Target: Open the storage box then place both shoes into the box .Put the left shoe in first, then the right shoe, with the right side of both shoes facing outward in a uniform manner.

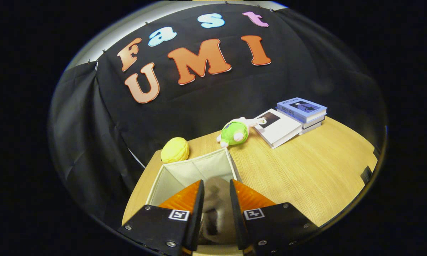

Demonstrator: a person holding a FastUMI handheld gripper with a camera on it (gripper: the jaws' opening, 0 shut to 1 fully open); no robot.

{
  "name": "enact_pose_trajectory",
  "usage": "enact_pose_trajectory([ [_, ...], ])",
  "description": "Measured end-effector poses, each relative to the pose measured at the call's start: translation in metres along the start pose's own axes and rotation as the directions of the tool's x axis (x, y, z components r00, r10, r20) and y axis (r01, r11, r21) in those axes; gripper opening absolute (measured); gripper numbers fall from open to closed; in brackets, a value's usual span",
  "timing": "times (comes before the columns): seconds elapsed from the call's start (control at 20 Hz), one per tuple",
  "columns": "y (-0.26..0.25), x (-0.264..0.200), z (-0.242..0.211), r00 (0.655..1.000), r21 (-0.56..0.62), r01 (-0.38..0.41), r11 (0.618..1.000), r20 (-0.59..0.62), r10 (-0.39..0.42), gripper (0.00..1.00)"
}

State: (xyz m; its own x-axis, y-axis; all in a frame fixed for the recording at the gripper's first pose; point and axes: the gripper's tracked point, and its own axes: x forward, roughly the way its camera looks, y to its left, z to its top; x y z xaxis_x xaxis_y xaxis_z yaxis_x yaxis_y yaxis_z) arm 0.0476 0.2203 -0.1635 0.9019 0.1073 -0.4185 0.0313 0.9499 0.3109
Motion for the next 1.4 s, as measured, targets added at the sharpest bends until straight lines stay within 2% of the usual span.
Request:
enact_pose_trajectory([
  [0.05, -0.003, -0.004, 0.006, 1.0, -0.019, 0.008, 1.0, 0.017, -0.008, 0.61],
  [0.15, -0.012, -0.012, 0.015, 0.999, -0.052, 0.02, 0.998, 0.042, -0.018, 0.88],
  [0.25, -0.022, -0.021, 0.024, 0.998, -0.07, 0.026, 0.997, 0.063, -0.022, 0.98],
  [0.8, -0.093, -0.043, 0.074, 0.99, -0.208, 0.028, 0.978, 0.138, 0.002, 0.98],
  [1.15, -0.149, -0.049, 0.098, 0.985, -0.217, 0.003, 0.976, 0.167, 0.034, 0.99],
  [1.4, -0.212, -0.054, 0.118, 0.978, -0.238, 0.067, 0.969, 0.21, -0.016, 0.99],
])
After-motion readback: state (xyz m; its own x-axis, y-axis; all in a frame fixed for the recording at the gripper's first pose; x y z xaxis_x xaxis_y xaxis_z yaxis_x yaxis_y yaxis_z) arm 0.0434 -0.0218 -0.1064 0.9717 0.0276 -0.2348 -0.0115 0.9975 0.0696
